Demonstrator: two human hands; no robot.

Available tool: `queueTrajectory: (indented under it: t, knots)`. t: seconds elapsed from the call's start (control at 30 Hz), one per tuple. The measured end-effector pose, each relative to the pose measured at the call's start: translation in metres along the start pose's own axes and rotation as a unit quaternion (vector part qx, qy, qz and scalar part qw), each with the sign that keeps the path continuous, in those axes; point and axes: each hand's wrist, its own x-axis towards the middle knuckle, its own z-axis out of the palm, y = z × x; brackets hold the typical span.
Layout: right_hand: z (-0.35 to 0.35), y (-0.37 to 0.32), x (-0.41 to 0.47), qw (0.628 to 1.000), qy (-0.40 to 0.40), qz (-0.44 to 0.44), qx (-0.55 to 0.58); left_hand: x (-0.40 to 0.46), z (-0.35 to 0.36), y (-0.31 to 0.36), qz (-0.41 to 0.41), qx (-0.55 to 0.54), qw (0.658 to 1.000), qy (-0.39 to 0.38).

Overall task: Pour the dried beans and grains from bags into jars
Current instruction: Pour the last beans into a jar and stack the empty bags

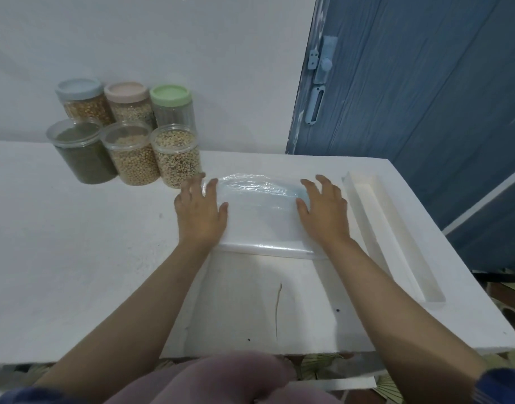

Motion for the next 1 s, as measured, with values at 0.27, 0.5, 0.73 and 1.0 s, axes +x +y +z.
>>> queueTrajectory:
  t: [0.27,0.5,0.73,1.0]
  knots:
    - [0.035,-0.014,0.023,0.983,-0.171,-0.026,-0.068,0.017,0.029,0.000,0.004,0.031,0.979,-0.199]
    - [0.049,-0.008,0.017,0.982,-0.175,-0.028,-0.065,0.015,0.035,-0.003,-0.009,0.022,0.974,-0.224]
    - [0.051,-0.008,0.015,0.980,-0.178,-0.029,-0.086,0.012,0.034,-0.004,-0.007,0.025,0.973,-0.230]
    - [0.052,-0.013,0.015,0.972,-0.177,-0.045,-0.146,0.011,0.028,0.004,0.024,0.126,0.966,-0.225]
